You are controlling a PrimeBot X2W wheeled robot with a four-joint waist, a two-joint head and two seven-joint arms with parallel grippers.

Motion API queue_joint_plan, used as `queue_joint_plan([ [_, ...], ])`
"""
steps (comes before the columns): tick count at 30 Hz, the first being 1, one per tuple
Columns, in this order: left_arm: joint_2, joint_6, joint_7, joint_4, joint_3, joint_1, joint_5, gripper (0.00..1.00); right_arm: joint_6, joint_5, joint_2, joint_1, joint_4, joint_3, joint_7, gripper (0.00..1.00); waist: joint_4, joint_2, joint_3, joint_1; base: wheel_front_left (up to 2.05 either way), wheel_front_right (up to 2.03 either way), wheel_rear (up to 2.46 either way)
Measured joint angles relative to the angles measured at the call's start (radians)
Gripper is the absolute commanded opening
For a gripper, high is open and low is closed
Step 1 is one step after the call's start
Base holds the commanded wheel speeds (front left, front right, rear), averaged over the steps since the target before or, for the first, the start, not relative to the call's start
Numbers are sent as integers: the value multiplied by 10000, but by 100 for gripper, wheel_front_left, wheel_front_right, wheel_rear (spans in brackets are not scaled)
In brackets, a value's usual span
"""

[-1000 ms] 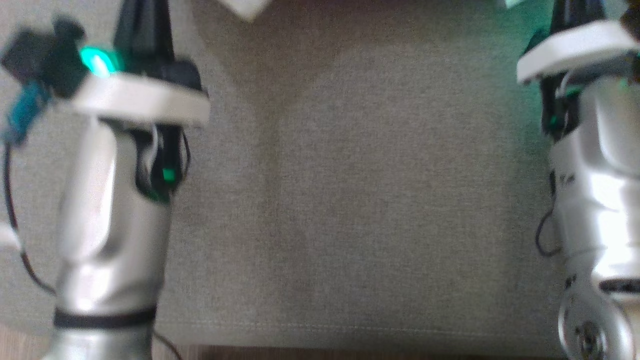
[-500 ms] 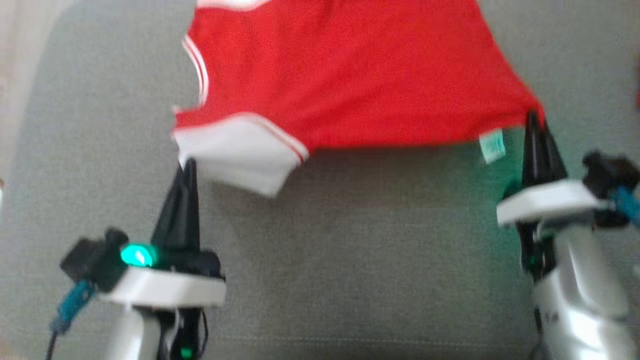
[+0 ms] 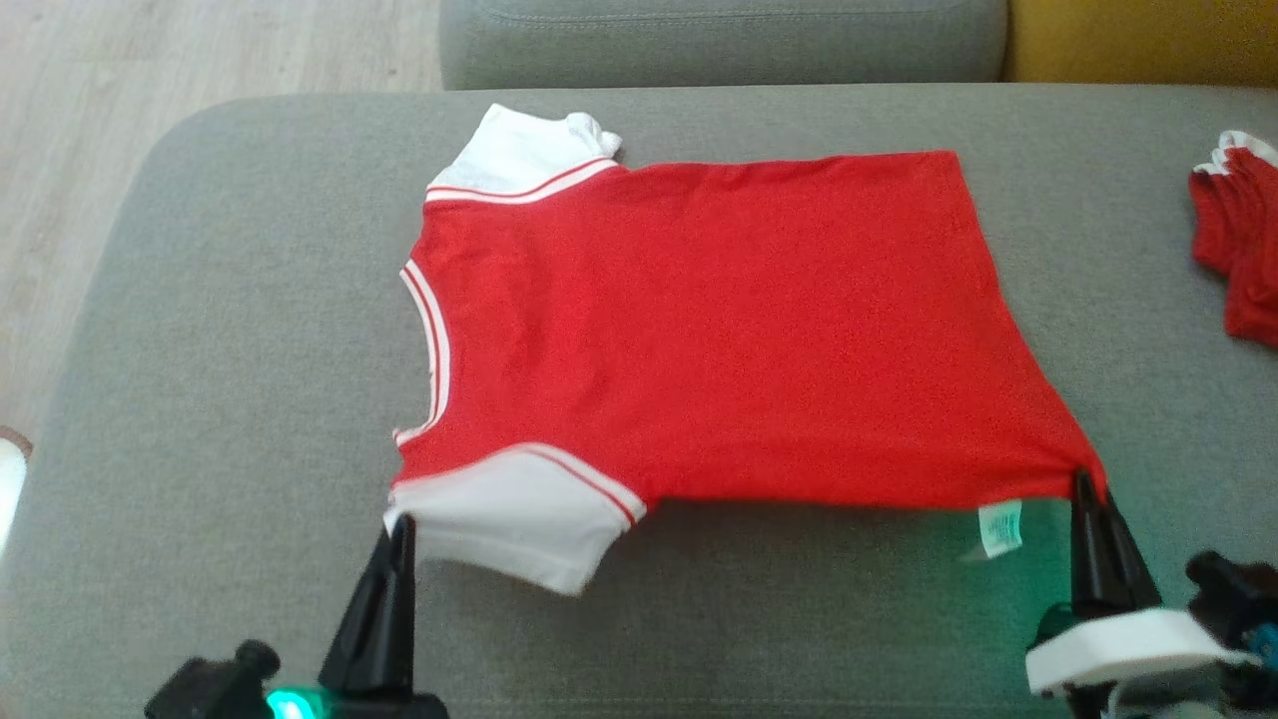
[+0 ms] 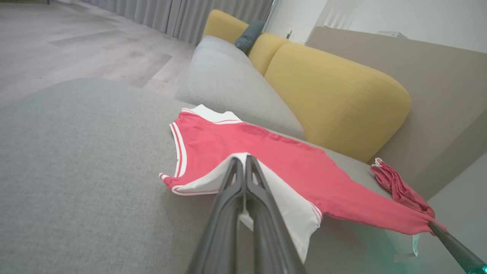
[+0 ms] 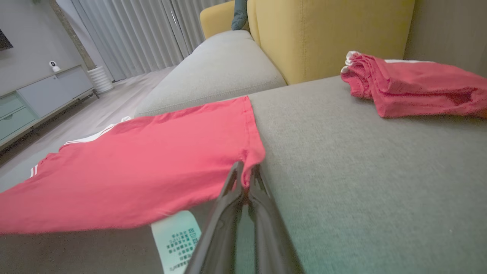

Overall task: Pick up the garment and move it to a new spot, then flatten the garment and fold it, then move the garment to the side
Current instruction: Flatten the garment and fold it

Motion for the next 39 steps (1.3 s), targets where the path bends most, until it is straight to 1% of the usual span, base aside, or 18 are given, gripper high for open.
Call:
queue_joint_plan([
  [3,40,42,209,-73,-111,301,-23,0,0,136,8,346,-259,-2,265,0,-80,0,50,0,0,0,0],
  [6,52,84,370,12,-282,321,-178,0,0,176,12,331,-249,2,426,0,-106,0,122,0,0,0,0],
  [16,73,48,472,1227,-297,-92,-360,0,0,228,13,11,982,157,907,0,-5,0,320,0,0,0,0],
  [22,44,-23,466,1467,-324,-717,-811,0,0,416,13,-433,1258,286,813,0,-38,0,491,0,0,0,0],
  [24,21,-100,464,1546,-332,-1042,-993,0,0,529,13,-604,1258,314,807,0,-64,0,568,0,0,0,0],
  [29,-82,-109,384,2127,-339,-2421,-1074,0,0,589,12,-1177,1310,290,807,0,-85,0,777,1,0,0,0],
  [33,-125,-182,290,3267,-368,-3693,-1068,0,0,587,12,-1874,1691,242,809,0,-83,0,951,1,0,0,0],
  [39,-151,-270,29,5277,-343,-5243,-1024,0,0,541,4,-3054,2748,148,805,0,-71,0,1211,2,0,0,0],
])
